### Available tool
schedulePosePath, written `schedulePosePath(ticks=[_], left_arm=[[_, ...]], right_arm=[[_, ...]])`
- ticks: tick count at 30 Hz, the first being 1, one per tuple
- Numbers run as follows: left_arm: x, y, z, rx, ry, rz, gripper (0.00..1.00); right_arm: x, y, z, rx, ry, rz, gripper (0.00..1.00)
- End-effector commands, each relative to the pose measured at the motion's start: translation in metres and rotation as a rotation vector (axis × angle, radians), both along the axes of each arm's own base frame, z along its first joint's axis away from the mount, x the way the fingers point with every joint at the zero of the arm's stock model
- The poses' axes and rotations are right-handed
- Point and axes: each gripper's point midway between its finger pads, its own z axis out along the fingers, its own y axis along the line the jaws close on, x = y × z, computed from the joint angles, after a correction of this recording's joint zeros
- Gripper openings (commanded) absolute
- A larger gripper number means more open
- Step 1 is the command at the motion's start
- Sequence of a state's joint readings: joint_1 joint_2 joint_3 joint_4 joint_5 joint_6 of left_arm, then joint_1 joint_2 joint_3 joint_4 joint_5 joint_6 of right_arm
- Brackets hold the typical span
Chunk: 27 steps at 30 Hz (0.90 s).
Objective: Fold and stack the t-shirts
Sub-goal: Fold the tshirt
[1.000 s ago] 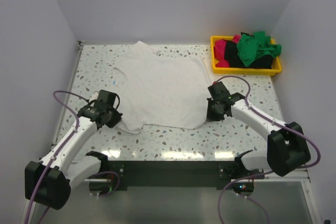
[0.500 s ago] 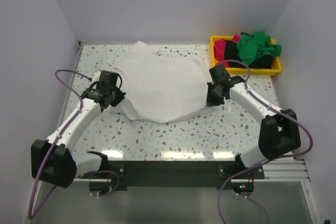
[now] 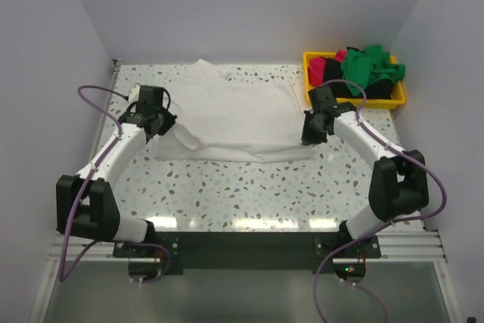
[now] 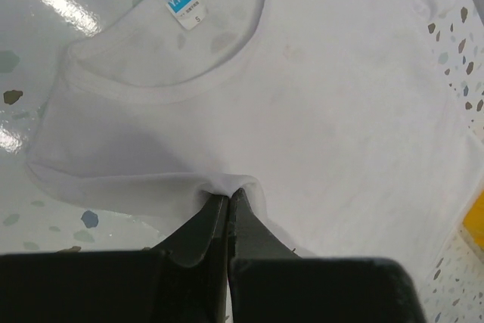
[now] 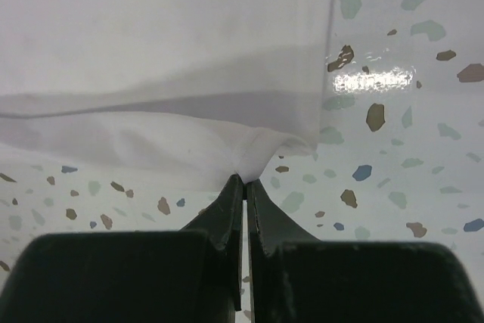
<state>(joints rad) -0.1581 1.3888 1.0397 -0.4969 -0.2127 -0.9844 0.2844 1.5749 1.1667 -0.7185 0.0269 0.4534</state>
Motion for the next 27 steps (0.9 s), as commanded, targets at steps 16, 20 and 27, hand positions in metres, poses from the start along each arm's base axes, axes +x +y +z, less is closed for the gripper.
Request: schedulePosePath(ticks=[16,20,27], left_arm=[[0.065,0.012,0.005,0.015,-0.07,0.001,0.0],[0.074,0.011,-0.01,0.007,-0.035,0.001,0.0],[0.086,0.021,-0.042,0.038,0.03,0.065,0.0]], right_arm=[[0.077,-0.003,-0.001,-0.001,-0.118,-0.054,0.0],[0.086,-0.006,-0.011,-0.008,-0.098,-0.063,0.0],[0.106,-0.006,-0.024,0.01,-0.104,-0.071,0.0]])
